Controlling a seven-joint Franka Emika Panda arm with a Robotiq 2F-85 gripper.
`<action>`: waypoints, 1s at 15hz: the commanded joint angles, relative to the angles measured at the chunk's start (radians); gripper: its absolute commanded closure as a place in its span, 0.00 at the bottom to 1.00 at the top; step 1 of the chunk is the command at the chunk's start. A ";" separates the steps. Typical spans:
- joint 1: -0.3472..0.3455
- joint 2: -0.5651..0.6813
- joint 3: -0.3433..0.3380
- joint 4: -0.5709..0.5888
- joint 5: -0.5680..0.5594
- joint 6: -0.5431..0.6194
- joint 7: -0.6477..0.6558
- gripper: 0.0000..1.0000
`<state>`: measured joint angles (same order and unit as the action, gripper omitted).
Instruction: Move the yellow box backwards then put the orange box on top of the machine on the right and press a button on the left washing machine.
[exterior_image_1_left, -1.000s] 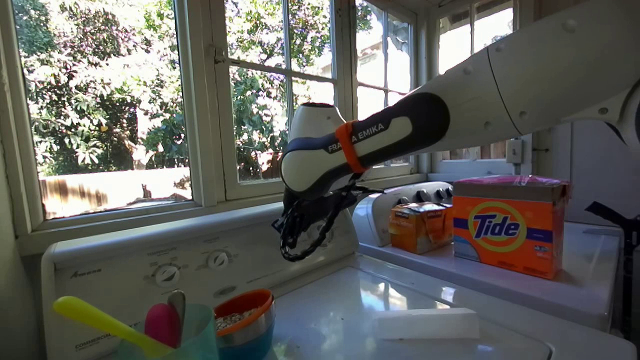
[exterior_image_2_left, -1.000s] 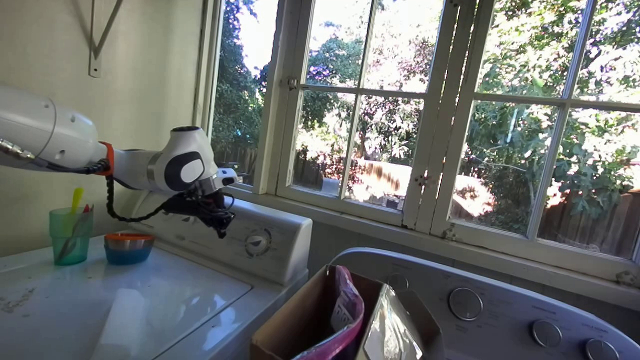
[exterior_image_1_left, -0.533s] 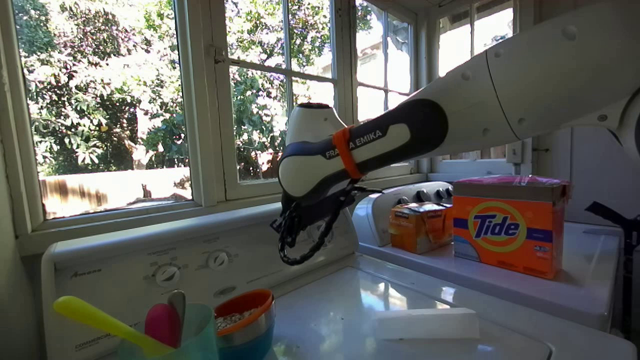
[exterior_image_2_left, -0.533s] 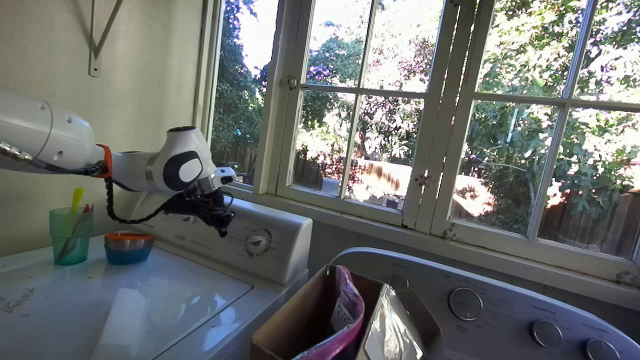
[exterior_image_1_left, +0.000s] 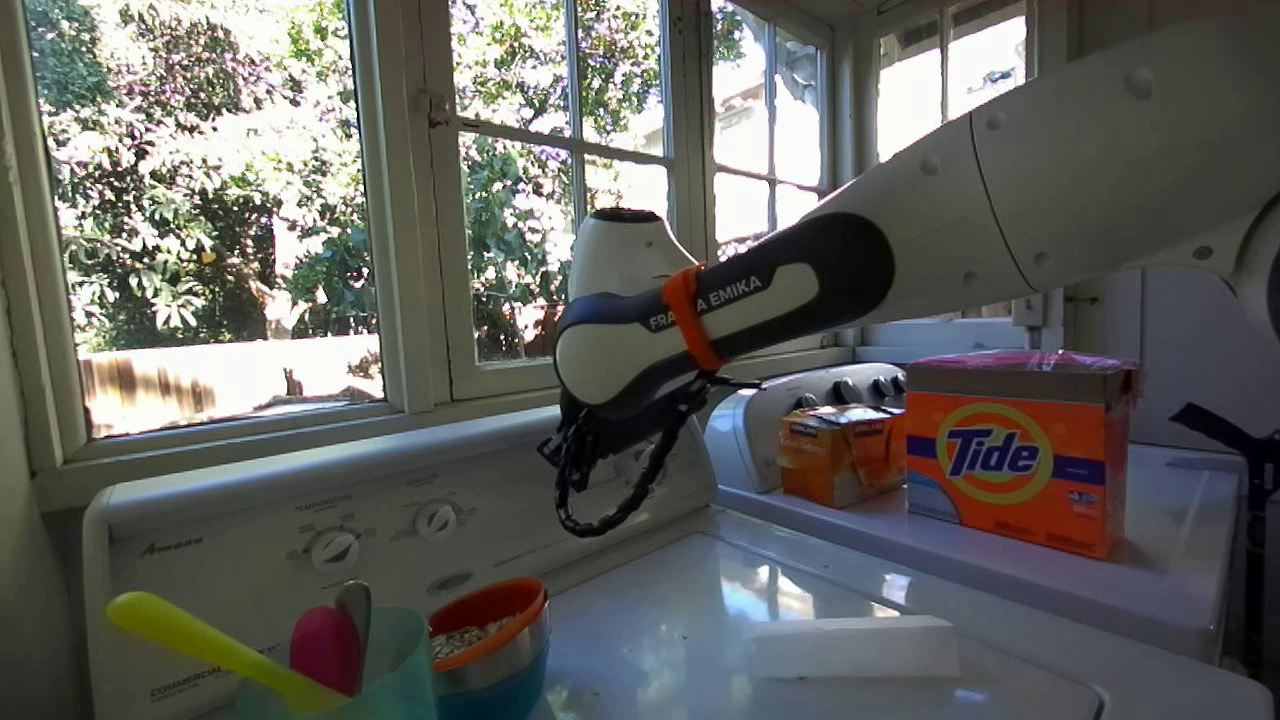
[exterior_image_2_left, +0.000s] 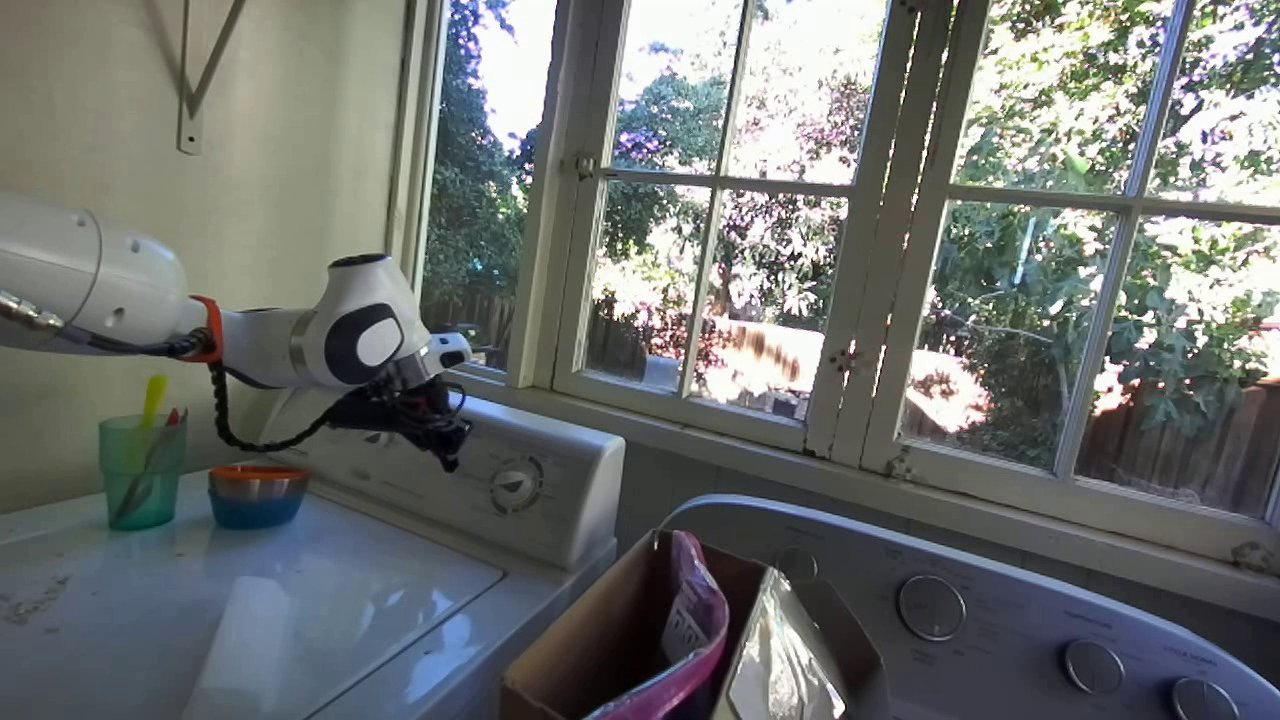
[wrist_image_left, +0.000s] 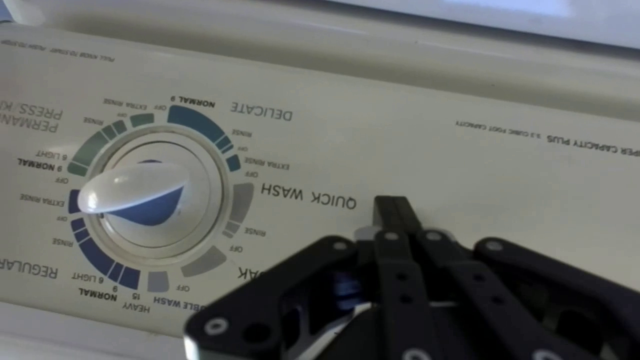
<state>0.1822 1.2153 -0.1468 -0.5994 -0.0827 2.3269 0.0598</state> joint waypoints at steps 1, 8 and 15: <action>0.010 0.049 -0.032 0.064 -0.020 0.025 0.025 1.00; 0.016 0.042 -0.017 0.074 -0.009 0.046 -0.049 1.00; 0.021 0.014 0.046 0.061 0.018 -0.001 -0.099 1.00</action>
<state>0.2022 1.2211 -0.1181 -0.5571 -0.0770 2.3611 -0.0232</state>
